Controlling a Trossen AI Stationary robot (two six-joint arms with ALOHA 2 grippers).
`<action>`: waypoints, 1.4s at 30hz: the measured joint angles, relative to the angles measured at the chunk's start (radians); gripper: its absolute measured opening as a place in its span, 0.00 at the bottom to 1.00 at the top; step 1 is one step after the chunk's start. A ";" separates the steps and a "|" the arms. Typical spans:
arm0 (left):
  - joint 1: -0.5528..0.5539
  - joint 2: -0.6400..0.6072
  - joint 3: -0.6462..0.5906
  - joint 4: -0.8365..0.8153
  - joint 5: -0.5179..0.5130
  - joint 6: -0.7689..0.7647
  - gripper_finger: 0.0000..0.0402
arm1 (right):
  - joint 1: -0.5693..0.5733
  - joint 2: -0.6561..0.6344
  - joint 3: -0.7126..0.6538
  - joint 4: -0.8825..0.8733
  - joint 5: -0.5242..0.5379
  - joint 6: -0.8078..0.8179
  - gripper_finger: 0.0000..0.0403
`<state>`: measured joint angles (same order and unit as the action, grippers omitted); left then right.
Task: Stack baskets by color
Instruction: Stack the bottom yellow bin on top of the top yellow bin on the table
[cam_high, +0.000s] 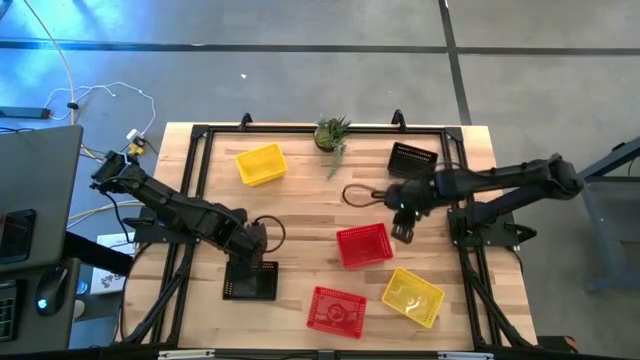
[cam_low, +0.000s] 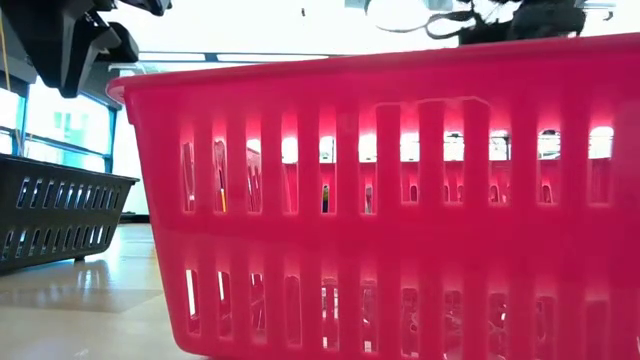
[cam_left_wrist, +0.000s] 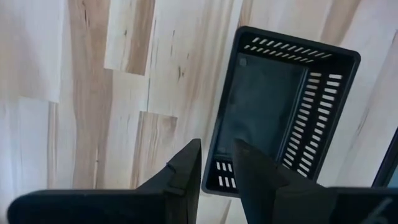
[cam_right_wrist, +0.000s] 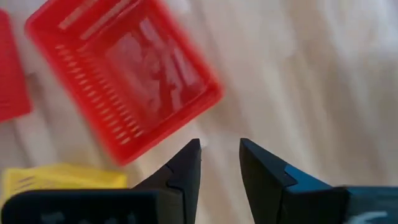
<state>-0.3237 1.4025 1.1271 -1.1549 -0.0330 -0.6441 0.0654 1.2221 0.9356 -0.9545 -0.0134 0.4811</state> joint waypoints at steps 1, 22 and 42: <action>0.000 0.000 0.000 0.000 0.000 0.000 0.19 | 0.027 0.000 0.000 -0.010 -0.005 0.050 0.24; 0.003 0.000 0.000 0.000 -0.005 0.000 0.20 | 0.538 0.089 -0.002 -0.032 -0.017 0.675 0.24; 0.003 0.000 0.000 0.000 -0.008 0.000 0.35 | 0.734 0.268 -0.002 0.007 -0.071 0.888 0.24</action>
<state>-0.3206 1.4025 1.1271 -1.1545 -0.0410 -0.6437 0.7996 1.4898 0.9340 -0.9474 -0.0844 1.3690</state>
